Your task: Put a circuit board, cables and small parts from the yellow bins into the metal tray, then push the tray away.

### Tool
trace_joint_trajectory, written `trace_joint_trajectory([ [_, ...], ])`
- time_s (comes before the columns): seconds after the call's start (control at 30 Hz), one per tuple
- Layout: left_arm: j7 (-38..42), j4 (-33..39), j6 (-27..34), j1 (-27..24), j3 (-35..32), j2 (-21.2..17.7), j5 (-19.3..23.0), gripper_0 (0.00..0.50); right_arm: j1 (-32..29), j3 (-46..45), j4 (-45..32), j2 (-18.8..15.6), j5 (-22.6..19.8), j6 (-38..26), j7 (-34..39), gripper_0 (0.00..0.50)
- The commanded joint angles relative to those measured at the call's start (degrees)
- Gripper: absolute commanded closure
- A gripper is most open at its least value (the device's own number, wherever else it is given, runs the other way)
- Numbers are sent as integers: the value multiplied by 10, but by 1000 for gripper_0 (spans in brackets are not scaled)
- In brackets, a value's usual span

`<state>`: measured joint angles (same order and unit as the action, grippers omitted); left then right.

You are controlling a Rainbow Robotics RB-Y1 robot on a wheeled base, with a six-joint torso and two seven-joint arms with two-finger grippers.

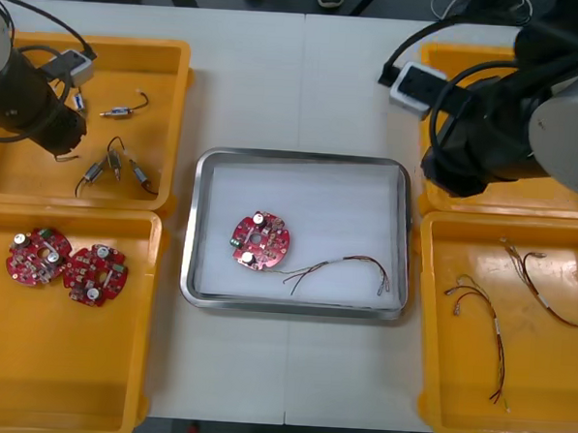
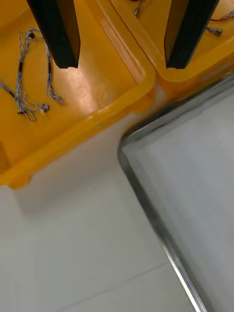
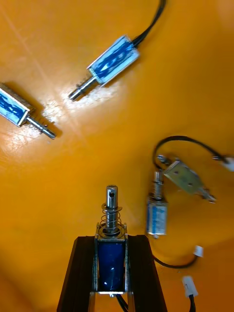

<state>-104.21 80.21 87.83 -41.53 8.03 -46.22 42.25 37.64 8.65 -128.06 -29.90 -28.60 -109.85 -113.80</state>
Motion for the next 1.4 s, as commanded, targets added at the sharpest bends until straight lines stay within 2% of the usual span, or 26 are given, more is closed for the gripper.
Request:
trace_joint_trajectory([
  [0.03, 164, 84, 56, 6, -11, 0, -6, 499, -20, -73, -19, -8, -3, -1, 26, 0],
  [0.13, 213, 142, 98, 6, -11, 15, -10, 500, -39, -115, -19, -17, -8, -1, 30, 0],
  [0.37, 293, 217, 144, 5, -11, 55, -14, 499, -59, -169, -11, -34, -8, -1, 30, 0],
  [0.57, 358, 270, 176, 4, 1, 97, -34, 499, -60, -225, 47, -35, -8, -1, 31, 0],
  [0.8, 451, 299, 176, -8, 65, 128, -65, 499, -60, -255, 120, -40, 28, -1, 31, 0],
  [0.93, 503, 298, 159, -21, 100, 140, -66, 499, -60, -254, 143, -43, 54, -1, 27, 0],
  [1.13, 561, 294, 109, -22, 145, 142, -74, 500, -53, -252, 204, -46, 45, -1, 19, 0],
  [1.4, 591, 253, 17, -22, 202, 145, -94, 500, 16, -249, 318, -46, 43, -1, 13, 0],
])
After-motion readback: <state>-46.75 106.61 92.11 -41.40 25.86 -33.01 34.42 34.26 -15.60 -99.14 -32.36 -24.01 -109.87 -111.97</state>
